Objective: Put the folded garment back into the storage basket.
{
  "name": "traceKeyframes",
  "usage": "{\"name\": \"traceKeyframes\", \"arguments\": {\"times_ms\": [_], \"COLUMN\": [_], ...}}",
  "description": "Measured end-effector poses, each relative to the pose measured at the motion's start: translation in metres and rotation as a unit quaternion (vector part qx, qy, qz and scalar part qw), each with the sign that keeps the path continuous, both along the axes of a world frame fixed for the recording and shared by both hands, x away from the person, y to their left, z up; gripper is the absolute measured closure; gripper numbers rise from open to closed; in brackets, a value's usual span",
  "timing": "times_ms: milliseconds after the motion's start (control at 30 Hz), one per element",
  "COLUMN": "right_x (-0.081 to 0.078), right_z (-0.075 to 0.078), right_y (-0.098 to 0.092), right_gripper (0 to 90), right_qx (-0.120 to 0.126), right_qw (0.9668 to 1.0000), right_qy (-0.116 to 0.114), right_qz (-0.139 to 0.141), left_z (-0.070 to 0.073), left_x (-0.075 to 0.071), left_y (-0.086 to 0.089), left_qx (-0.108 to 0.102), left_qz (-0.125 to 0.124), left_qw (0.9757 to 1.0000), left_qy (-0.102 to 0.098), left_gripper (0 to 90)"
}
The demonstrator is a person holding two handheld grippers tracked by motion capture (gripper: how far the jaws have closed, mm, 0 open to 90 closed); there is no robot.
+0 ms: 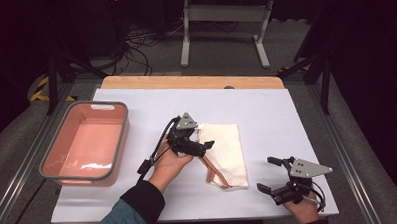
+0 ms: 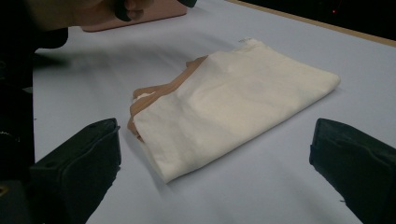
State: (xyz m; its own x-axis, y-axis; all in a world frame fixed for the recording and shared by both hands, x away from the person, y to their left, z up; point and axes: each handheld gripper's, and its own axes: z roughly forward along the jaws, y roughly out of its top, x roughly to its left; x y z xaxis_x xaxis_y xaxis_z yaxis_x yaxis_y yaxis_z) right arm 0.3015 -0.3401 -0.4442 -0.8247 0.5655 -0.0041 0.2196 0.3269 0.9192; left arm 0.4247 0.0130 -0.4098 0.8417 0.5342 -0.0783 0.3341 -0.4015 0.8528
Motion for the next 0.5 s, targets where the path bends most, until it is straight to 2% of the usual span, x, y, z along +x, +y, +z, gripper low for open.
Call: {"name": "traceKeyframes", "arguments": {"times_ms": [233, 500], "right_x": [0.0, 0.0], "right_z": [0.0, 0.0], "right_y": [0.0, 0.0], "right_gripper": [2.7, 2.7], "right_qx": [0.001, 0.001], "right_qw": [1.0, 1.0], "right_qy": [0.0, 0.0], "right_qz": [0.001, 0.002], "left_z": [-0.004, -0.01], "left_x": [0.007, 0.018], "left_y": [-0.006, -0.017], "left_qx": [0.011, 0.041], "left_qz": [0.007, 0.014], "left_qw": [0.9998, 0.9988], "left_qy": [0.013, 0.024], "left_gripper": [8.7, 8.8]}}
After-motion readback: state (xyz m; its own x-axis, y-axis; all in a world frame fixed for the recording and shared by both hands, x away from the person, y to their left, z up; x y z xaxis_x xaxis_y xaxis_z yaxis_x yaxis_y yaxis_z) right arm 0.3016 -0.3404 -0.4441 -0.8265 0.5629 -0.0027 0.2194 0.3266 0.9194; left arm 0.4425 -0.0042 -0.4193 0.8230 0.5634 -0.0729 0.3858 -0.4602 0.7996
